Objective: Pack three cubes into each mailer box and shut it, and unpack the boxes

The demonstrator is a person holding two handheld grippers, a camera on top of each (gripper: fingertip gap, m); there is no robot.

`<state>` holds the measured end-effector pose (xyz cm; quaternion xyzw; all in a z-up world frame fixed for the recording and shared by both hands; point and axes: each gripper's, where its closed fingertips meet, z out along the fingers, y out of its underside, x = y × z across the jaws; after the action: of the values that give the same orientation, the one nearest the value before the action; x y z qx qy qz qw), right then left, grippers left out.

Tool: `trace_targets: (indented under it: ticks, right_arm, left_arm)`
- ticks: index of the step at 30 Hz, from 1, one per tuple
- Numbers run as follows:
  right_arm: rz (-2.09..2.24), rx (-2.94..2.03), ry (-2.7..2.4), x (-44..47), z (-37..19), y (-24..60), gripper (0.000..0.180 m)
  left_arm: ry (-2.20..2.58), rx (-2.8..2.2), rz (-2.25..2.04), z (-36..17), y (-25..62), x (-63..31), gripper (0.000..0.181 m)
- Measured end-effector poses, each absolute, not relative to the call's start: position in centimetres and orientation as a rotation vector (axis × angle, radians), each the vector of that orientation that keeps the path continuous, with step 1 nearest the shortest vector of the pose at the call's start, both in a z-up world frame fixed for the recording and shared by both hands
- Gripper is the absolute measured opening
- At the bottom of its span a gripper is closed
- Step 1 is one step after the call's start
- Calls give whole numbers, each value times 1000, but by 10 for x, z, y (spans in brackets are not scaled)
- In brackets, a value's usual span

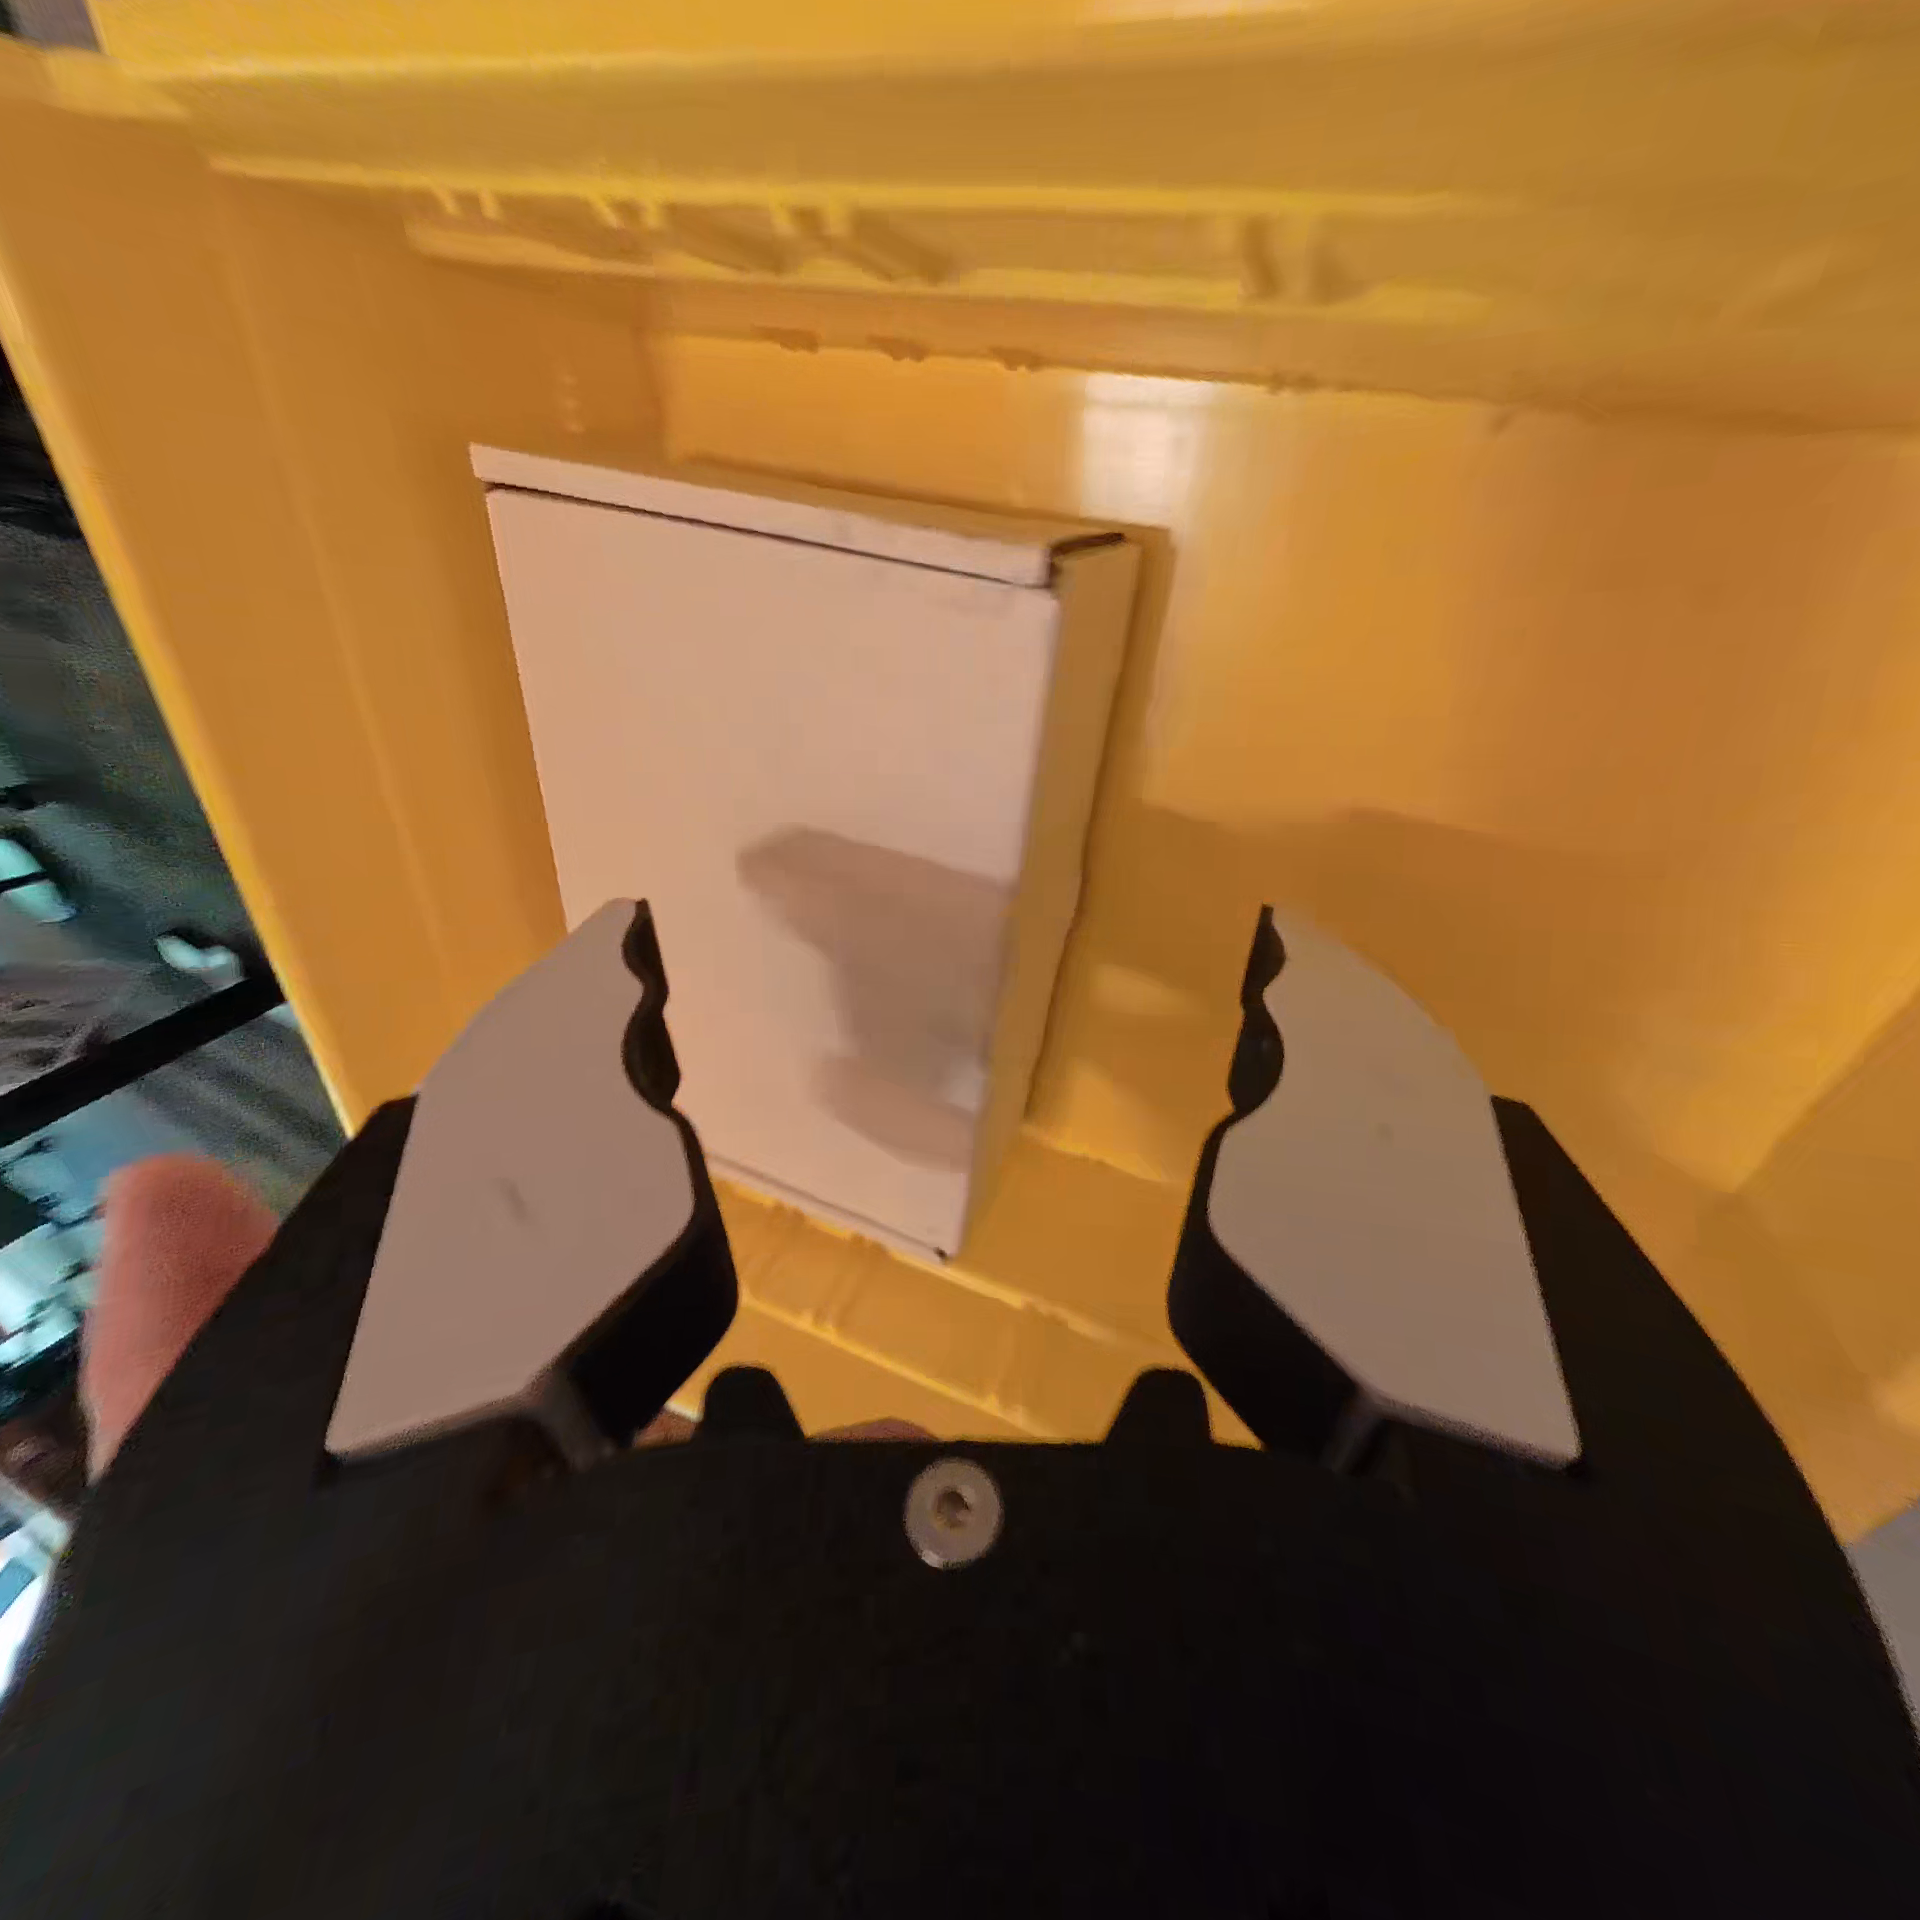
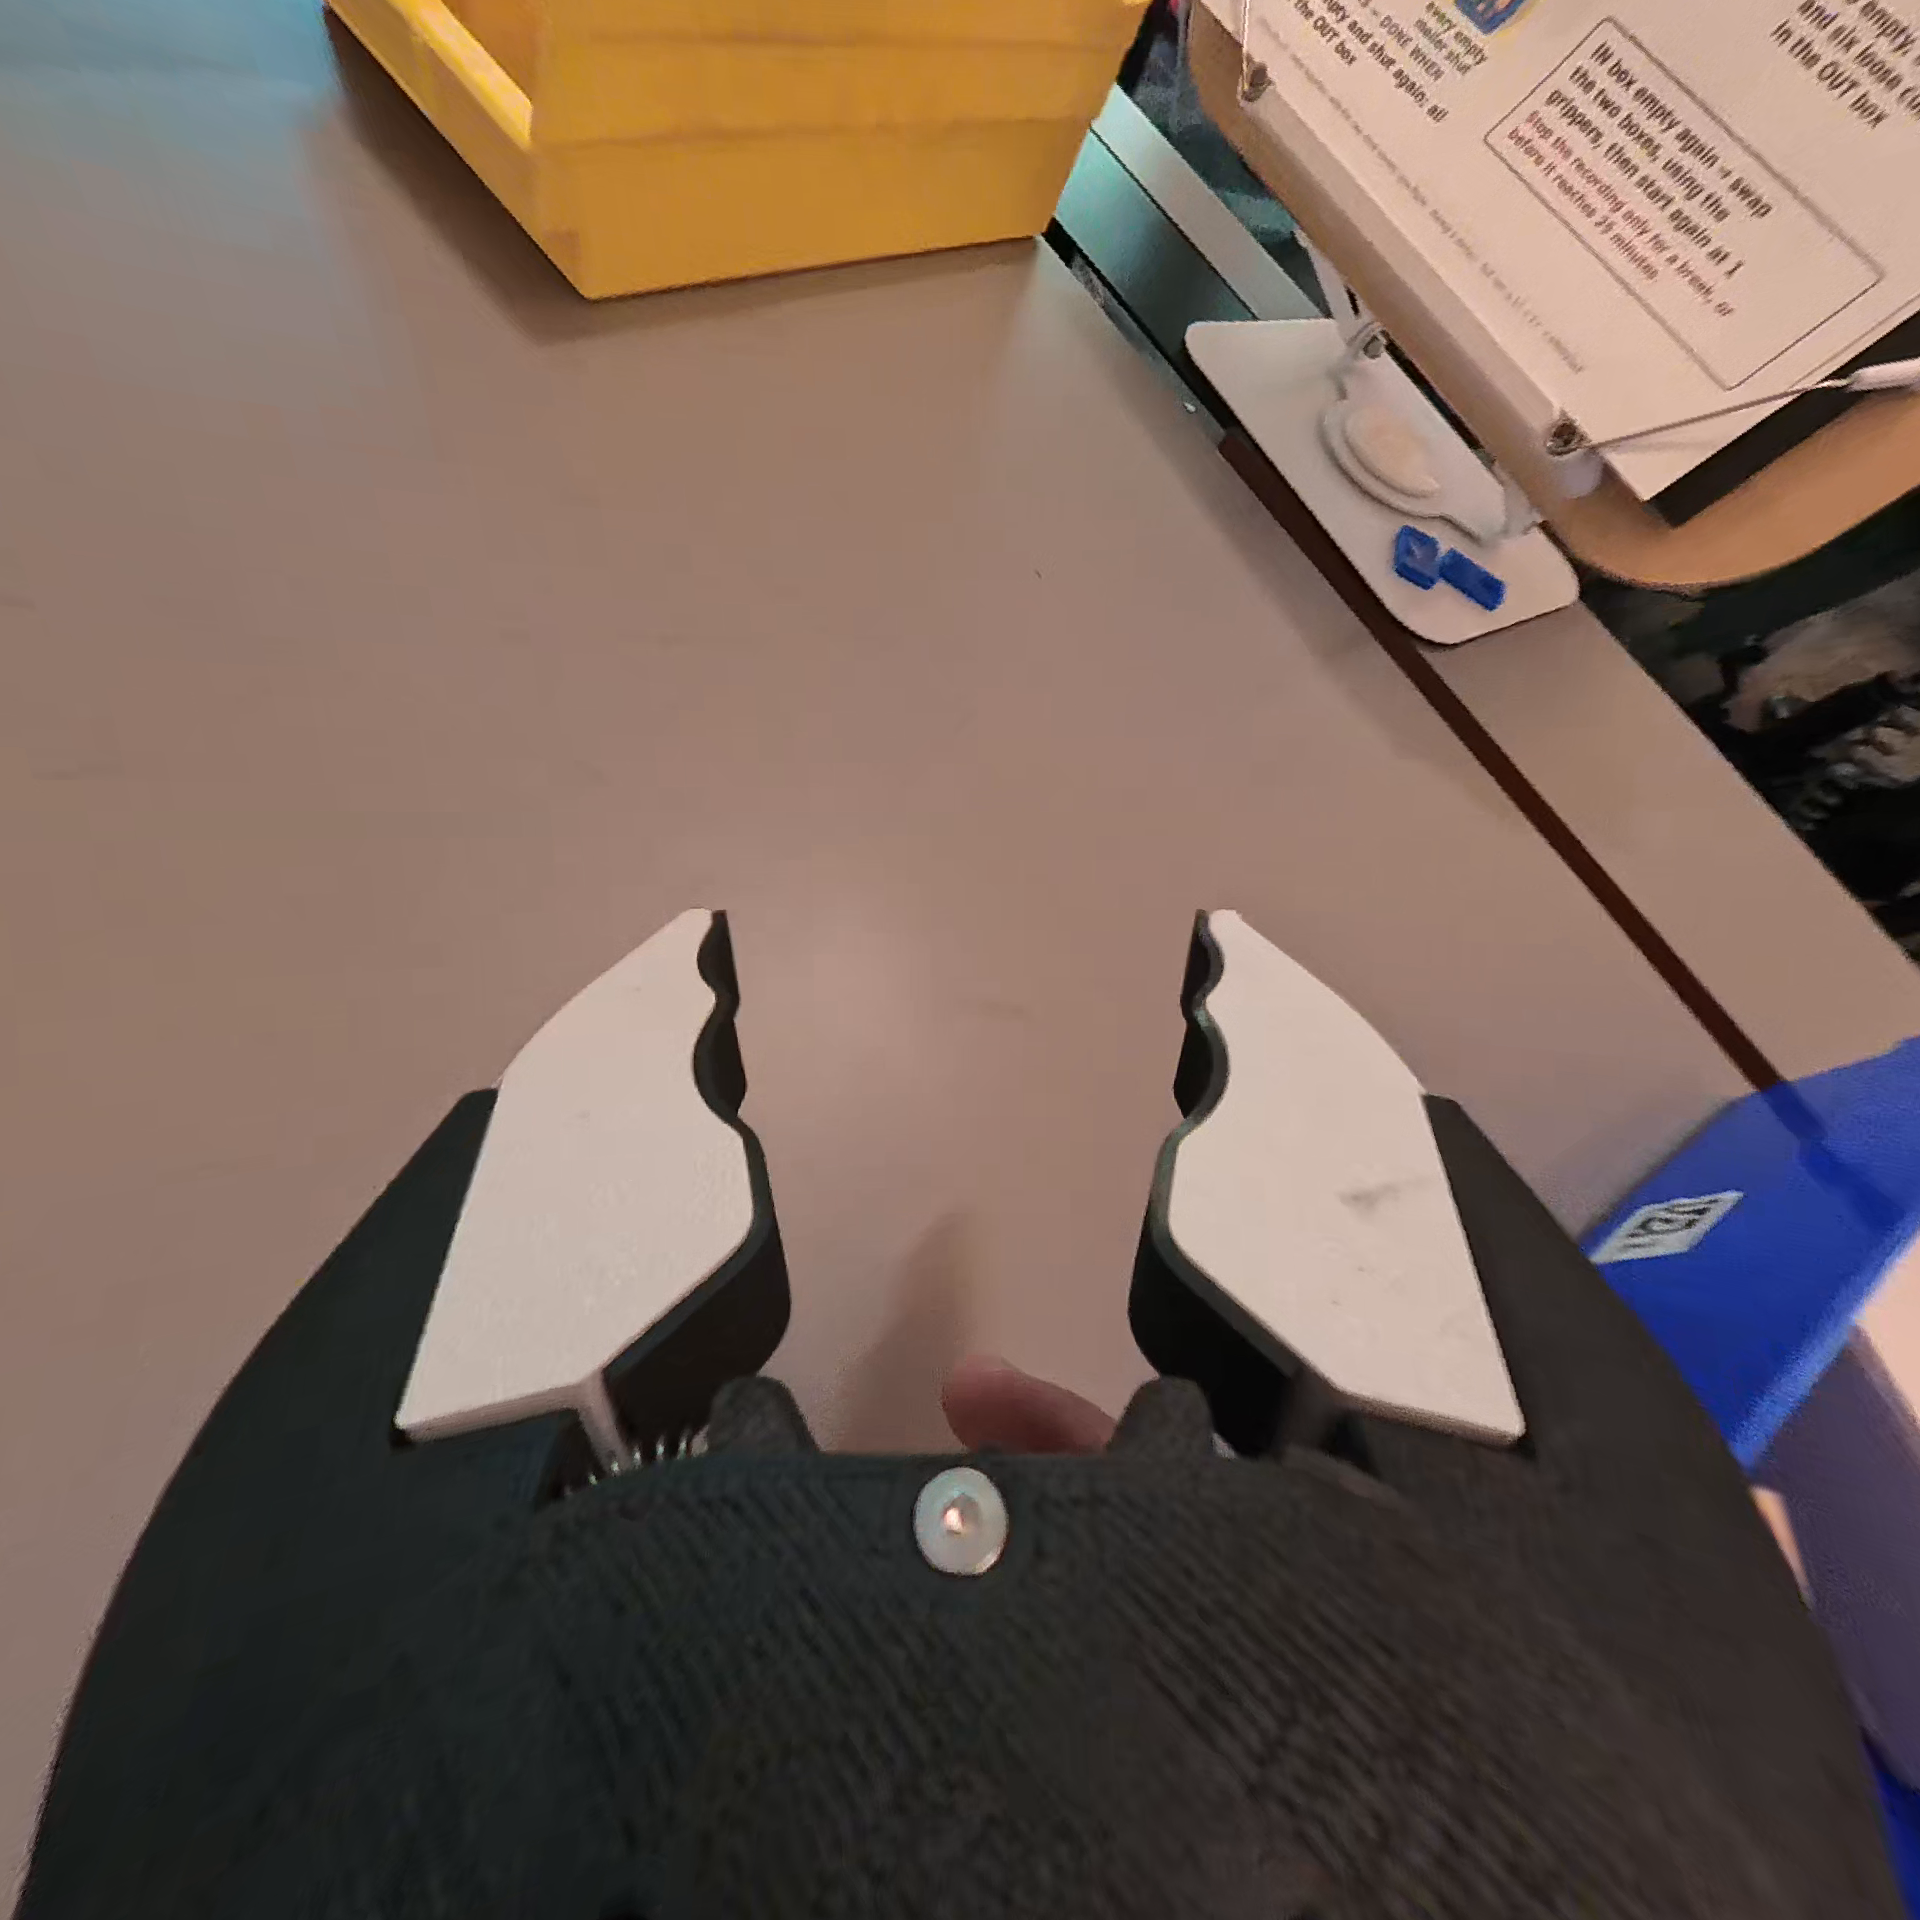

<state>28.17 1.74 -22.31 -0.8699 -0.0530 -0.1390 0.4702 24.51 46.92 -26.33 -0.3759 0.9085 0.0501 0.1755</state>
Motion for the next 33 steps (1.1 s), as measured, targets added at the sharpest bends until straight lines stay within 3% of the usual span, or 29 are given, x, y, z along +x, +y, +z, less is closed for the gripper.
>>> trace_targets:
  ticks: [12, 24, 30, 33]
  right_arm:
    - [-217, -2174, -69, 300, -249, 5, 85]
    - [-223, -2220, -171, 290, -262, 13, 86]
    - [-236, -2203, -177, 288, -257, 14, 86]
    - [-239, -2186, -178, 287, -253, 14, 86]
  left_arm:
    - [2710, -1114, 118, -292, 503, 270, 120]
    - [2811, -1262, 31, -281, 487, 257, 115]
    - [2799, -1306, 182, -310, 490, 254, 143]
    - [2784, -1256, 251, -313, 494, 256, 145]
